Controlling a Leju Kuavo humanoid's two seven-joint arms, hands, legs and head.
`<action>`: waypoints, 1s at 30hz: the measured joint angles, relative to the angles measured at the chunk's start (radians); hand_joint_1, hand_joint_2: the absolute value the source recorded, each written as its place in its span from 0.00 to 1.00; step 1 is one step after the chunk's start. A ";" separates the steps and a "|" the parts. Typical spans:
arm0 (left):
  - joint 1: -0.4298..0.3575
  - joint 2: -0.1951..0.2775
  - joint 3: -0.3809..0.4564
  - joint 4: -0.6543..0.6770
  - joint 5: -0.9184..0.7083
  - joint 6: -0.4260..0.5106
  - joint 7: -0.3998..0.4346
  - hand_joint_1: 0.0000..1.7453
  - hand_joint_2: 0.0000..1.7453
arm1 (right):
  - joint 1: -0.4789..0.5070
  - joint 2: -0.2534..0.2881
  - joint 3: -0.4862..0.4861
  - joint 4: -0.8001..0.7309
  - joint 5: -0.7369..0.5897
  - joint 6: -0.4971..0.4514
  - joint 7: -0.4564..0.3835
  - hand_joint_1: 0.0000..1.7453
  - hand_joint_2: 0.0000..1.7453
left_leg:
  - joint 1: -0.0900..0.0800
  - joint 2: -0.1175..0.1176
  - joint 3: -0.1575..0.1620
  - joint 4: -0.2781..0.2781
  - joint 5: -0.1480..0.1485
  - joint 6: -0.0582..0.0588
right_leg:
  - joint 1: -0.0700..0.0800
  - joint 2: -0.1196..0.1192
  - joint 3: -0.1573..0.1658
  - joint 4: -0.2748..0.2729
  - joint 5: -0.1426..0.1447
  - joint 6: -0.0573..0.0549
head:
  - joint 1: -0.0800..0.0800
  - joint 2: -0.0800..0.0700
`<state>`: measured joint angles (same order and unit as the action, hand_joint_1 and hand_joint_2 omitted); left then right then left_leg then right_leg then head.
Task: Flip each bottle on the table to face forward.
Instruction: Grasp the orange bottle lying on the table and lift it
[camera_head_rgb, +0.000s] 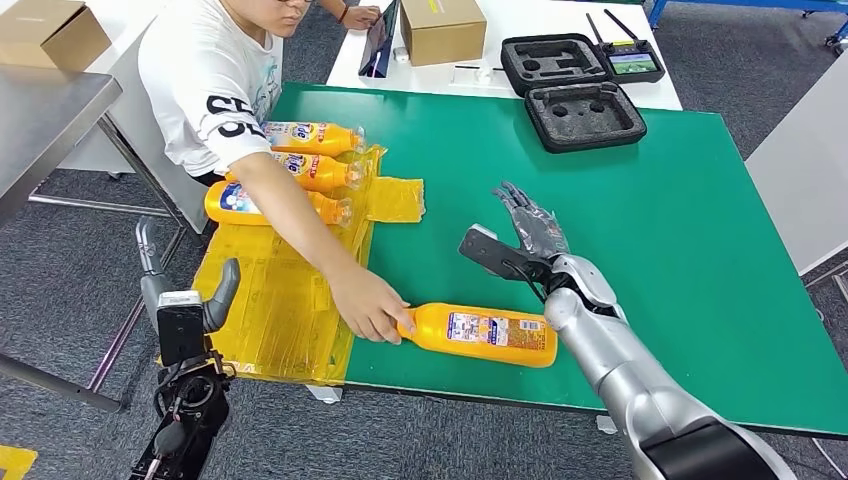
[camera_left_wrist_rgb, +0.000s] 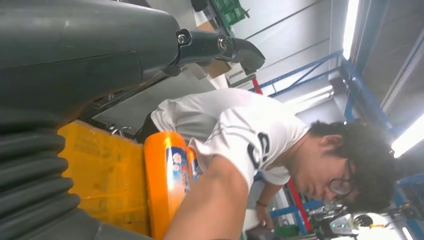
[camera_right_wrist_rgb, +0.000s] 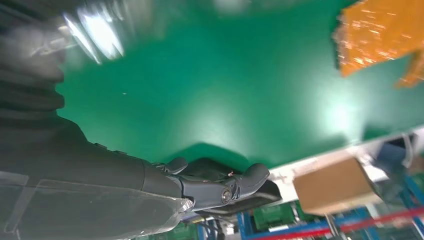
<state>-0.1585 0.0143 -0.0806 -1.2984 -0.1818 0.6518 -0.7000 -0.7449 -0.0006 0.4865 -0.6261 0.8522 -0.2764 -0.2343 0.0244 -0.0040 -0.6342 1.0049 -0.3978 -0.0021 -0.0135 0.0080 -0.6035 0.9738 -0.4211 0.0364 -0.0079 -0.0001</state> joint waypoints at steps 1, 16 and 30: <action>0.000 0.002 -0.004 0.005 0.002 0.000 0.000 0.00 1.00 | -0.010 0.002 0.002 0.019 0.007 0.004 0.005 0.00 1.00 | 0.000 0.000 0.000 0.000 0.000 0.000 | 0.000 0.000 0.000 0.000 0.000 0.000 | 0.000 0.000; 0.002 0.018 -0.018 0.048 0.016 -0.009 0.000 0.00 1.00 | -0.072 0.037 0.028 0.150 0.008 0.072 -0.010 0.00 1.00 | 0.000 0.000 0.000 0.000 0.000 0.000 | 0.000 0.000 0.000 0.000 0.000 0.000 | 0.000 0.000; 0.048 0.030 -0.015 0.043 0.017 -0.006 0.000 0.00 1.00 | 0.004 0.036 0.014 -0.085 -0.244 0.190 -0.213 0.00 1.00 | 0.000 0.000 0.000 0.000 0.000 0.000 | 0.000 0.000 0.000 0.000 0.000 0.000 | 0.000 0.000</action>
<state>-0.1100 0.0446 -0.0960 -1.2558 -0.1645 0.6461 -0.7000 -0.7406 0.0355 0.5005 -0.7113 0.6086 -0.0862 -0.4475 0.0244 -0.0041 -0.6344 1.0048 -0.3979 -0.0021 -0.0136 0.0079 -0.6037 0.9736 -0.4213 0.0364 -0.0078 0.0000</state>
